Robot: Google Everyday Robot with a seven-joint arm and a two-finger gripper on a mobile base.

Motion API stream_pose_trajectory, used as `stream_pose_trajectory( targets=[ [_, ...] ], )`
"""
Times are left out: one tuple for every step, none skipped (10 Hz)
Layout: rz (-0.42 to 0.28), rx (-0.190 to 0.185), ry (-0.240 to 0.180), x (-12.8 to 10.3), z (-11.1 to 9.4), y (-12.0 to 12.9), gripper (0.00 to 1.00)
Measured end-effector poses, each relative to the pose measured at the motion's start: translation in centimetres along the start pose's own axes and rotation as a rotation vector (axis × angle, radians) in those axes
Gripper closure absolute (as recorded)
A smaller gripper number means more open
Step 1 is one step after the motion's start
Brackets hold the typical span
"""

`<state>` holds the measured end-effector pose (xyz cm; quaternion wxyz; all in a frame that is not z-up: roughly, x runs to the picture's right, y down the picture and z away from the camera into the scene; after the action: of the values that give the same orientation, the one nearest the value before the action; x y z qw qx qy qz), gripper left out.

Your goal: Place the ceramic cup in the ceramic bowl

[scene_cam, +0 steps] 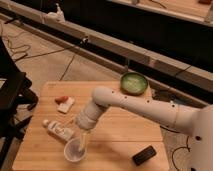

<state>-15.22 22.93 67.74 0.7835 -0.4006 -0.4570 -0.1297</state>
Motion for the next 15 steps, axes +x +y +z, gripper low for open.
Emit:
stream_pose_trajectory(
  targets=[
    [-0.002, -0.002, 0.0, -0.1, 0.3, -0.1, 0.2],
    [-0.005, -0.012, 0.003, -0.3, 1.1, -0.2, 0.2],
    [-0.006, -0.021, 0.005, -0.3, 1.8, -0.2, 0.2],
    [-0.006, -0.03, 0.005, -0.1, 2.4, -0.2, 0.2],
    [-0.004, -0.038, 0.0, 0.0, 2.9, -0.2, 0.2],
    [0.0, -0.048, -0.005, 0.2, 3.4, -0.1, 0.2],
    [0.004, -0.057, -0.01, 0.4, 3.8, 0.0, 0.2],
    [0.01, -0.061, -0.015, 0.6, 4.1, 0.0, 0.2],
    [0.016, -0.067, -0.019, 0.8, 4.3, 0.0, 0.21],
    [0.019, -0.072, -0.02, 1.0, 4.5, 0.0, 0.24],
    [0.022, -0.074, -0.022, 1.1, 4.6, 0.0, 0.33],
    [0.025, -0.078, -0.023, 1.3, 4.7, 0.1, 0.45],
    [0.027, -0.079, -0.023, 1.3, 4.7, 0.0, 0.53],
    [0.028, -0.08, -0.025, 1.3, 4.8, 0.0, 0.61],
    [0.029, -0.079, -0.025, 1.4, 4.7, -0.1, 0.73]
  ],
)
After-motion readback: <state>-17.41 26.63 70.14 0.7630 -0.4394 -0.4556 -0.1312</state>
